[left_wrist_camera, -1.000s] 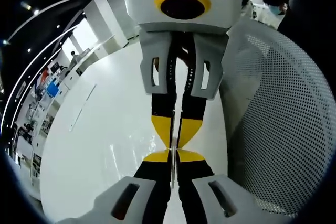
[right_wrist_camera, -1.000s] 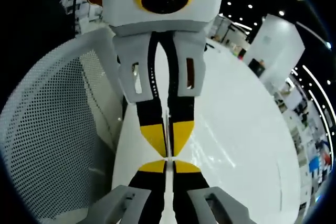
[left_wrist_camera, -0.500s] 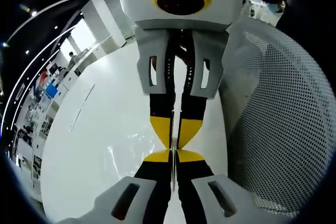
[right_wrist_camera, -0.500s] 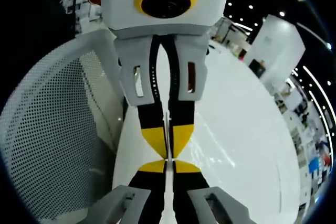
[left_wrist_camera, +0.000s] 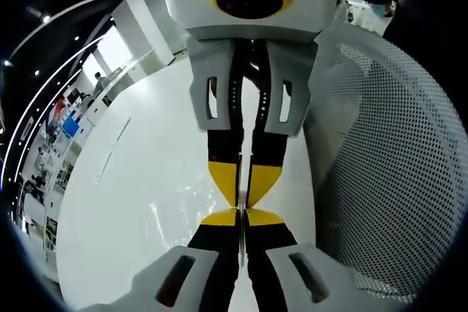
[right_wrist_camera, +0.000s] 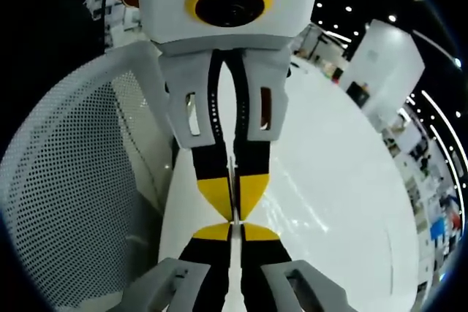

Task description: Open the resealable bag by pulling the two sides of the seal apart until the entire bag opening is separated and visibly accessible.

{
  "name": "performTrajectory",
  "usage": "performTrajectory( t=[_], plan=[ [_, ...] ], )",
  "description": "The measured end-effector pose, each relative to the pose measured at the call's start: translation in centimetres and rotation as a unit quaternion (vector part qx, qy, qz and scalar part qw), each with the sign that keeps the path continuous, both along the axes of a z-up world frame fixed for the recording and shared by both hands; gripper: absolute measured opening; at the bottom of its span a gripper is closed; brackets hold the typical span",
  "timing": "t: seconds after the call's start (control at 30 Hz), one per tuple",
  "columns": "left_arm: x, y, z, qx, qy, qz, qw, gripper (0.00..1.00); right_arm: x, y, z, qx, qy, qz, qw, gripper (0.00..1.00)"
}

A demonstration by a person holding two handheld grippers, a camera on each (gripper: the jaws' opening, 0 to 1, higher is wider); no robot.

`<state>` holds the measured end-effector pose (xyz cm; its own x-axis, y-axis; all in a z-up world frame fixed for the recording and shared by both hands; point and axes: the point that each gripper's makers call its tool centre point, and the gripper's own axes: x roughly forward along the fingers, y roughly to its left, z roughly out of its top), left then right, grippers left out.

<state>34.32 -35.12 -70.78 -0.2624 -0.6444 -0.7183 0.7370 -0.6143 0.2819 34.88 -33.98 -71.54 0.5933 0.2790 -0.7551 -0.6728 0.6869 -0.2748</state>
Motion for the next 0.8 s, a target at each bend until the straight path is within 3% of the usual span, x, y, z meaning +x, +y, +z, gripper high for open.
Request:
performTrajectory(
  t=[0.37,0.43,0.8],
  plan=[
    [0.13,-0.11,0.39,-0.011,-0.007,0.002,0.9999,0.00,0.13,-0.12,0.34,-0.002,-0.010,-0.001,0.9999,0.00],
    [0.01,0.08,0.28,-0.004,0.002,0.004,1.0000,0.00,0.02,0.04,0.29,0.003,-0.008,-0.002,1.0000,0.00],
    [0.12,0.74,0.16,0.001,-0.014,-0.004,0.9999,0.00,-0.20,0.16,-0.32,-0.006,-0.001,0.002,1.0000,0.00]
  ],
)
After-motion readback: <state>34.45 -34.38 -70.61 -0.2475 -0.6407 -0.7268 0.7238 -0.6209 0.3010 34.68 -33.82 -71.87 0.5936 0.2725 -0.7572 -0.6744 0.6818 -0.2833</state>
